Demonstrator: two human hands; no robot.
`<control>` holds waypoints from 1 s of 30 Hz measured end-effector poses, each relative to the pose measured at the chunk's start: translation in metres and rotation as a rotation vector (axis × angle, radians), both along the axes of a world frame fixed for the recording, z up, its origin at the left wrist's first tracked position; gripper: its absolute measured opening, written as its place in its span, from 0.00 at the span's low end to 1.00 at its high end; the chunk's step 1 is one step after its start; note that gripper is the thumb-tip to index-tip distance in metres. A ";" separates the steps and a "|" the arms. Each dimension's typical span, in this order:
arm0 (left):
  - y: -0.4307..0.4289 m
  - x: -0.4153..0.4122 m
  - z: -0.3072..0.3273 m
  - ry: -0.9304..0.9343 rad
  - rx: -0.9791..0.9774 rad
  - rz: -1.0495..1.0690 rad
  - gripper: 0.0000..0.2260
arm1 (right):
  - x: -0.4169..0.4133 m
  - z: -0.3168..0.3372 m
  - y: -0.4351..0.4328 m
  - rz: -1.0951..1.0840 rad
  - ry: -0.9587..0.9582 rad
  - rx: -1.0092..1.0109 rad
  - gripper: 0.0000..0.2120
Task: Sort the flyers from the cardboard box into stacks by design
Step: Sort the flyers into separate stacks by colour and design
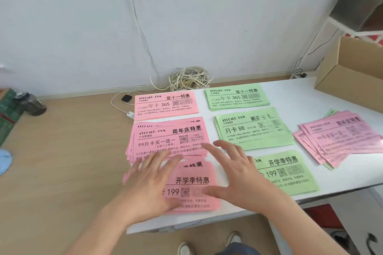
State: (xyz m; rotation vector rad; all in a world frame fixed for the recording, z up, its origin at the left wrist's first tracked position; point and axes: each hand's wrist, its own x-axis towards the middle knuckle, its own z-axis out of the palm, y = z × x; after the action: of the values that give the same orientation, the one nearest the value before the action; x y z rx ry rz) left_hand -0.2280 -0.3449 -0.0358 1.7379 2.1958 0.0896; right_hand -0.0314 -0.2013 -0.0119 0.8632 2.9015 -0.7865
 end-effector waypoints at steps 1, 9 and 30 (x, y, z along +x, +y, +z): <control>0.007 0.002 0.005 -0.025 0.062 0.010 0.40 | 0.009 0.004 0.008 -0.049 0.021 0.010 0.41; 0.102 0.073 0.035 -0.114 0.313 -0.098 0.22 | 0.101 0.013 0.100 -0.364 0.095 0.058 0.33; 0.347 0.298 -0.031 0.309 0.084 -0.391 0.16 | 0.288 -0.048 0.259 -0.665 -0.130 0.008 0.39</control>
State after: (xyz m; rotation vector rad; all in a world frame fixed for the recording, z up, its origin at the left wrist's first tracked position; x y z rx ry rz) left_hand 0.0699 0.0021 -0.0670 2.3273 2.0211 -0.1959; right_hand 0.2561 0.0577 -0.0594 1.8399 2.4950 -0.6926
